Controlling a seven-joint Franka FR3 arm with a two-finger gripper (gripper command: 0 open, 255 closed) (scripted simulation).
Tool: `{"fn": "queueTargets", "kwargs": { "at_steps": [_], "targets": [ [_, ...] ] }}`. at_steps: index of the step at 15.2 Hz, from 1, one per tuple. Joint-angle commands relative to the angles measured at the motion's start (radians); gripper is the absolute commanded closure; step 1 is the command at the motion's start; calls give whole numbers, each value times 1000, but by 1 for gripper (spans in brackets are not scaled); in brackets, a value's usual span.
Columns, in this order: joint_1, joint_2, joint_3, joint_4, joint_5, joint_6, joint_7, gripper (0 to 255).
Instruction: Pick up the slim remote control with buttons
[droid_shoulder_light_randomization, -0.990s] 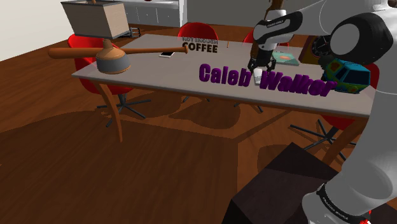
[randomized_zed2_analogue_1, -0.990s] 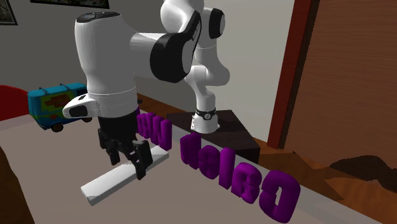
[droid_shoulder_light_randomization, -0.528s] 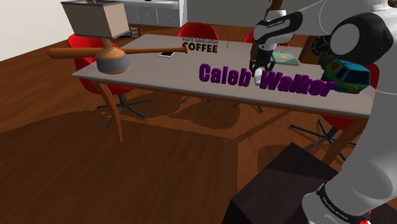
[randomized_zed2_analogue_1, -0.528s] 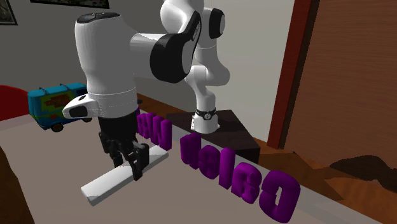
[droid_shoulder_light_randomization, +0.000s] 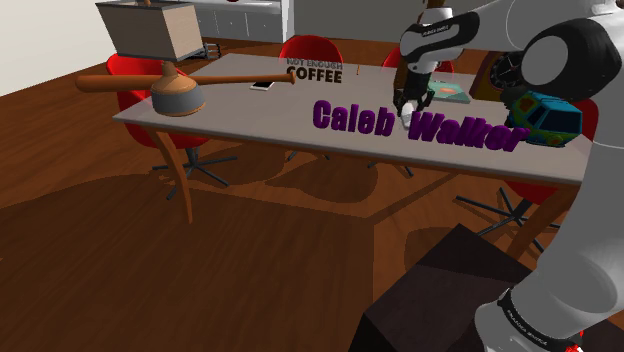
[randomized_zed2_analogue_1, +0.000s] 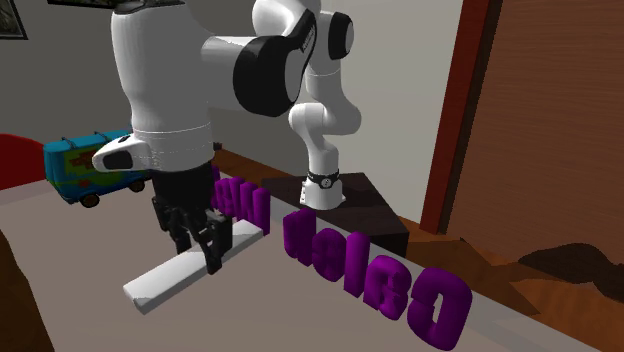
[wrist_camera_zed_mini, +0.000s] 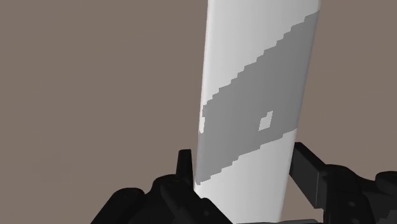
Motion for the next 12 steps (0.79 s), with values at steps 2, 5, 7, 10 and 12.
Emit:
{"fn": "queueTargets", "kwargs": {
  "at_steps": [2,5,7,10,12],
  "targets": [
    [1,-10,-1,28,-2,-37,2,255],
    [0,-16,-2,60,-4,-75,3,255],
    [0,-18,-2,82,-5,-100,3,255],
    [-1,-21,-3,120,-5,-140,4,255],
    [-2,-21,-3,121,-5,-141,4,255]
  ]
}}
